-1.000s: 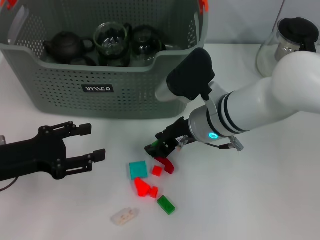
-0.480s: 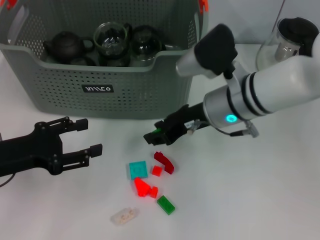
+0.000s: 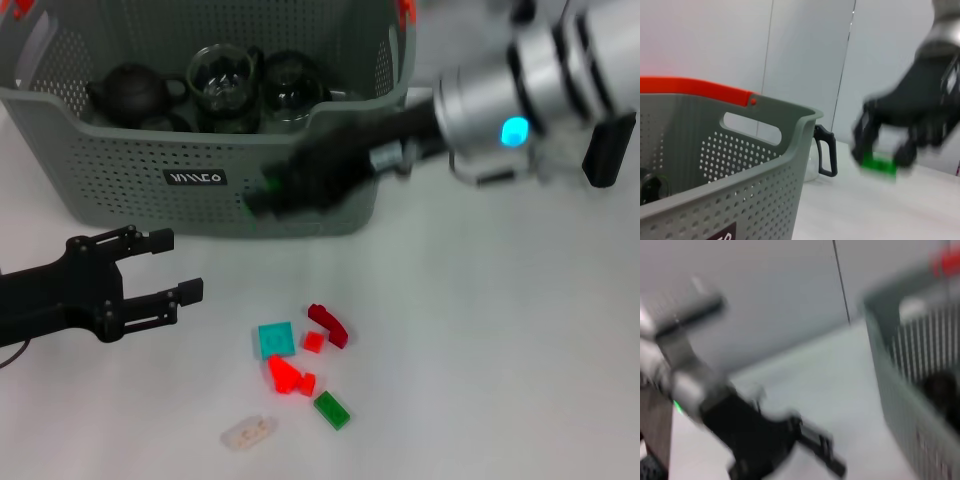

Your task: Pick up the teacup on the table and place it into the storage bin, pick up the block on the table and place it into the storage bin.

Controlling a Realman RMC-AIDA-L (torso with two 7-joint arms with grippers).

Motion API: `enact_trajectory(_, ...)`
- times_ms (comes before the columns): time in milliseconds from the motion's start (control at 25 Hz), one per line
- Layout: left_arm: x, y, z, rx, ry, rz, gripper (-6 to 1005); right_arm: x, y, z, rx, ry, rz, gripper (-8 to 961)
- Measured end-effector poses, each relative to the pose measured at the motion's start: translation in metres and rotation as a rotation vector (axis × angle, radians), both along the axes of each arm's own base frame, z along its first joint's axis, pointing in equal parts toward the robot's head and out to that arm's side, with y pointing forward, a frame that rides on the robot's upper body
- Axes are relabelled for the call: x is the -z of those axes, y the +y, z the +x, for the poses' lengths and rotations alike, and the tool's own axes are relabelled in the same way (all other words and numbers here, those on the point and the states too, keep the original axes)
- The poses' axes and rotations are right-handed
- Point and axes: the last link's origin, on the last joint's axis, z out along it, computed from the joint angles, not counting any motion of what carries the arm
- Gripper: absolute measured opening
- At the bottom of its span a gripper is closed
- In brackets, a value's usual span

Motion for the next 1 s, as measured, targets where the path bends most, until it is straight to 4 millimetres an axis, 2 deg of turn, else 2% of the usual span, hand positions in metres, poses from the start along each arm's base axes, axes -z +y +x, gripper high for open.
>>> enact_trajectory(120,0.0,0.0,0.001,0.003,-0.002,0.002,764,-0.022,0.014,-0.025,-0.047,0.048,0.064,430)
enact_trajectory(240,0.0,0.002,0.002,0.01,-0.003,0.002,764,-0.032,0.038,-0.039,-0.064,0.066,0.168,430)
enact_trajectory(360,-0.001,0.003,0.003,0.016,-0.002,0.001,764,-0.025,0.063,-0.047,-0.081,0.059,0.278,430)
enact_trajectory(560,-0.001,0.005,0.005,0.023,-0.001,0.001,764,-0.003,0.096,-0.05,-0.101,-0.027,0.44,430)
enact_trajectory(680,-0.001,0.005,0.005,0.023,-0.001,0.001,764,0.003,0.103,-0.049,-0.115,-0.071,0.474,430)
enact_trajectory(1000,-0.001,0.005,0.005,0.022,-0.005,-0.002,764,0.007,0.106,-0.045,-0.125,-0.096,0.5,461)
